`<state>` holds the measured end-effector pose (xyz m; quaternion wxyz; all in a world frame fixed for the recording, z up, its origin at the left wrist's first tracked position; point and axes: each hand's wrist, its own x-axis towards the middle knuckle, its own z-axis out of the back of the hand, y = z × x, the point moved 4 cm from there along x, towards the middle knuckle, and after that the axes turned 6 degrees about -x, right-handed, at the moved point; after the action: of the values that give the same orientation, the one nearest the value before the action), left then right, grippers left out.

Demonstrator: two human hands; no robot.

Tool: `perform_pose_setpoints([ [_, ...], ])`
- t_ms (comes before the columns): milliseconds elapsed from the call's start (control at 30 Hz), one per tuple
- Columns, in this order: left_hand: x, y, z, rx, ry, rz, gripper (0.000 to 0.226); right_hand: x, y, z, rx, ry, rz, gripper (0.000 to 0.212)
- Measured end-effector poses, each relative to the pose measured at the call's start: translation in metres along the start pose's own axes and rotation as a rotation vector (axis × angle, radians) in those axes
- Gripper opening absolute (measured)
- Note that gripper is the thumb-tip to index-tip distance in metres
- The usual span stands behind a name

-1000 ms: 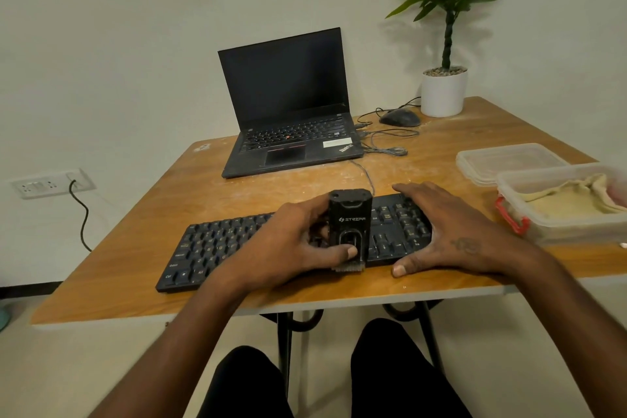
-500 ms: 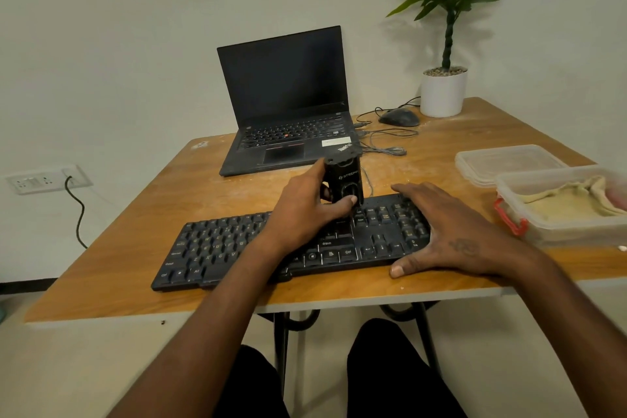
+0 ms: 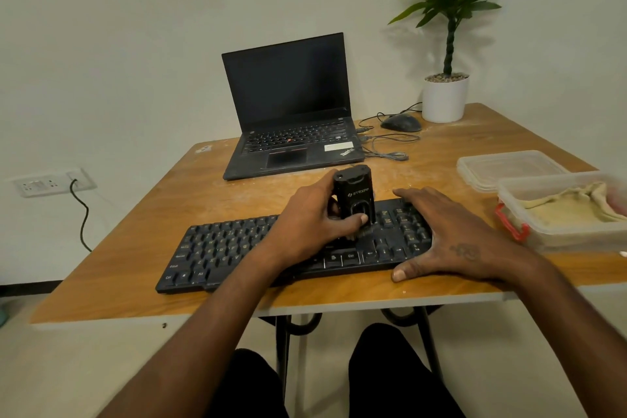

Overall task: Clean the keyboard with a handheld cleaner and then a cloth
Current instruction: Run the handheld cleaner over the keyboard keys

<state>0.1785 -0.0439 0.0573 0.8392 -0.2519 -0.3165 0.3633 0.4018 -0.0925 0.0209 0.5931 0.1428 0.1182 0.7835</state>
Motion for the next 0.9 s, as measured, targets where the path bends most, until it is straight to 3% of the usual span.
perform_pose_setpoints([
  [267,0.032,0.011,-0.001,0.104,-0.045,0.023,0.06,0.0,0.001,0.001,0.004,-0.003,0.009,0.133],
  [700,-0.027,-0.026,-0.006,-0.09,0.19,0.029,0.059,0.001,-0.003,-0.002,0.0,0.001,-0.011,0.136],
  [900,-0.011,-0.023,-0.012,-0.016,0.102,-0.015,0.061,0.001,-0.003,-0.002,-0.002,0.002,-0.017,0.136],
])
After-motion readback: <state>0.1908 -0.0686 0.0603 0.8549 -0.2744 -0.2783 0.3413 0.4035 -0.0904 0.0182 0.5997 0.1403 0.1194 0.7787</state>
